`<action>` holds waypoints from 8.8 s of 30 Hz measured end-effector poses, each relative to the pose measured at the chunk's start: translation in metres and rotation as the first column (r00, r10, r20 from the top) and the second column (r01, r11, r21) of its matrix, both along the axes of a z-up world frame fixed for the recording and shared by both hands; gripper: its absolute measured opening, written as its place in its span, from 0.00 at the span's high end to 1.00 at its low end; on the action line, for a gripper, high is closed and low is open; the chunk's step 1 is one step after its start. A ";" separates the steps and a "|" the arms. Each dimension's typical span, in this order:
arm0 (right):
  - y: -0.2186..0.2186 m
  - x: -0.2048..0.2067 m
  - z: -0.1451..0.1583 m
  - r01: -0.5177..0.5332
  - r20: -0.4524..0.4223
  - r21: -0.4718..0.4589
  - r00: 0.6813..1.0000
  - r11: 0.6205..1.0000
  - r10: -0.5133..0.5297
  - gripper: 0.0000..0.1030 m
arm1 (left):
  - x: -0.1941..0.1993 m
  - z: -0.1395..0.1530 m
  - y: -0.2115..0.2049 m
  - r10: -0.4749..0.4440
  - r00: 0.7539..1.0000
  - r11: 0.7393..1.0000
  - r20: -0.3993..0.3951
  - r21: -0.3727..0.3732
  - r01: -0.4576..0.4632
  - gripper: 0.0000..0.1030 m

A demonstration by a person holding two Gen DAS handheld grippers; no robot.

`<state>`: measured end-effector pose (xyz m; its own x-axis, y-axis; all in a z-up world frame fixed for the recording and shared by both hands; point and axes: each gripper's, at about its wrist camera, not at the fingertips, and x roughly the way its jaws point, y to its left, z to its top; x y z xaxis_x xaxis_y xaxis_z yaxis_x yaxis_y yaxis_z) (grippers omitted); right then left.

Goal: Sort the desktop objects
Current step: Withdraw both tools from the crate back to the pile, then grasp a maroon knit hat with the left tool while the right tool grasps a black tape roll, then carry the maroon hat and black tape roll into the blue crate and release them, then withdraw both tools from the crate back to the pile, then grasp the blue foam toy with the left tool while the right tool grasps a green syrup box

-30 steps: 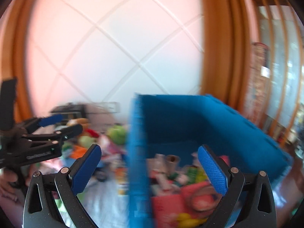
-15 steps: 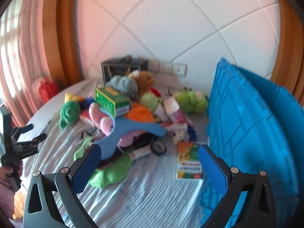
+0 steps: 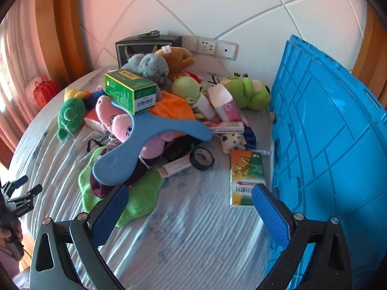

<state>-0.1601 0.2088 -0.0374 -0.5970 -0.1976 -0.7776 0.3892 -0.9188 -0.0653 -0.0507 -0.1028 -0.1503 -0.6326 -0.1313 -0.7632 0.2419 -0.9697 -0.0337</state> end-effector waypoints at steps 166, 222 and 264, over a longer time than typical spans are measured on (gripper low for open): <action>0.134 0.110 0.151 0.169 -0.489 -0.304 0.817 0.938 -0.306 0.00 | -0.105 0.198 0.191 -0.372 0.862 0.924 -0.345 -0.050 0.379 0.28; -0.143 -0.150 -0.064 -0.227 0.159 -0.152 0.955 0.962 0.251 0.40 | -0.189 0.039 0.031 -0.103 0.995 0.993 0.016 0.056 0.102 0.28; 0.013 -0.073 -0.110 0.099 0.240 -0.050 0.967 0.994 -0.085 0.50 | -0.174 0.048 0.145 -0.267 0.963 0.959 0.029 -0.086 0.269 0.62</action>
<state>-0.2336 0.2221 -0.1471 -0.4150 -0.2015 -0.8872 0.3003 -0.9508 0.0755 -0.2244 0.0422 -0.1020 -0.6412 -0.0257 -0.7669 -0.0276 -0.9980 0.0565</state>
